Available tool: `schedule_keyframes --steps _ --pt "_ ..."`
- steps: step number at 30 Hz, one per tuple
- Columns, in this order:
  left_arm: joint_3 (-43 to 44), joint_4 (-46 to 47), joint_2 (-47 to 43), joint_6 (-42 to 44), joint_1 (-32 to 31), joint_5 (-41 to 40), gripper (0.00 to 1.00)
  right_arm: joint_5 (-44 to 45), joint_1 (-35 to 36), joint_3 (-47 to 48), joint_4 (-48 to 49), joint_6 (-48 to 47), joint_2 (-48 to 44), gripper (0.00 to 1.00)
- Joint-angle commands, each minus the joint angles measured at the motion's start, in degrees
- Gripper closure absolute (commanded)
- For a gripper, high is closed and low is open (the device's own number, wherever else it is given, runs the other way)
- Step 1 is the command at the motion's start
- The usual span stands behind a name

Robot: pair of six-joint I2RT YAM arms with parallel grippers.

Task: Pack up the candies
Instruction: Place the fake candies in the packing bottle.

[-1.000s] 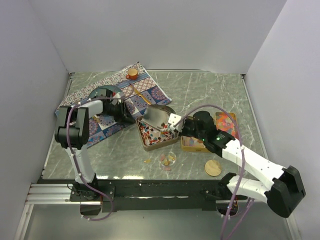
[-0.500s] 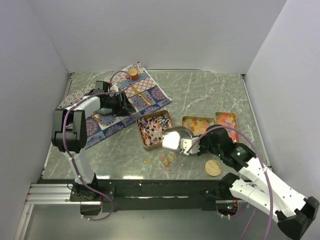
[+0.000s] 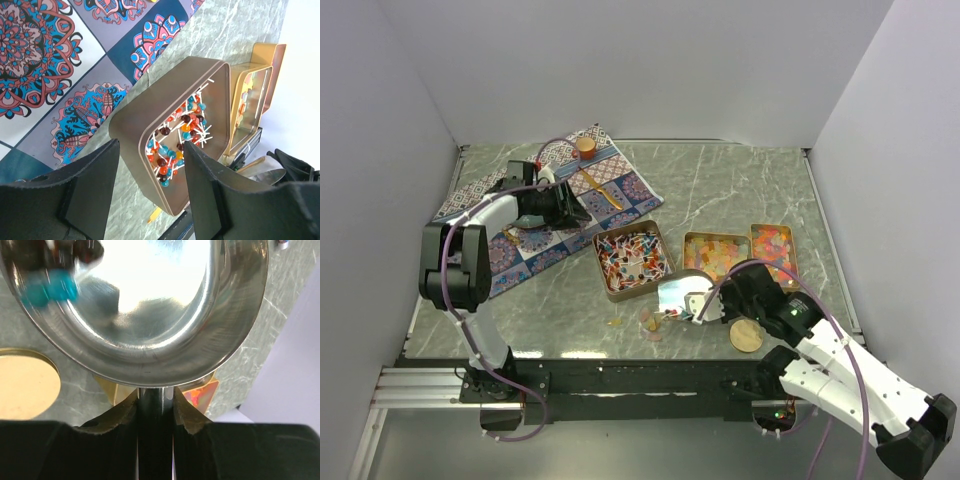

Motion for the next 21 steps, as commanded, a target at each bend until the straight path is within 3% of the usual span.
schedule_keyframes --steps 1,14,21 --pt "-0.53 2.19 -3.06 -0.42 0.60 0.34 0.40 4.00 1.40 3.60 -1.71 -12.43 -0.44 1.00" --pt "-0.80 4.12 -4.02 -2.44 1.39 2.36 0.39 10.51 7.90 9.48 -6.63 -14.81 2.90 1.00" --pt "0.69 5.10 -6.04 -1.31 -0.62 12.26 0.40 11.38 8.34 11.60 -8.92 -13.23 2.64 1.00"
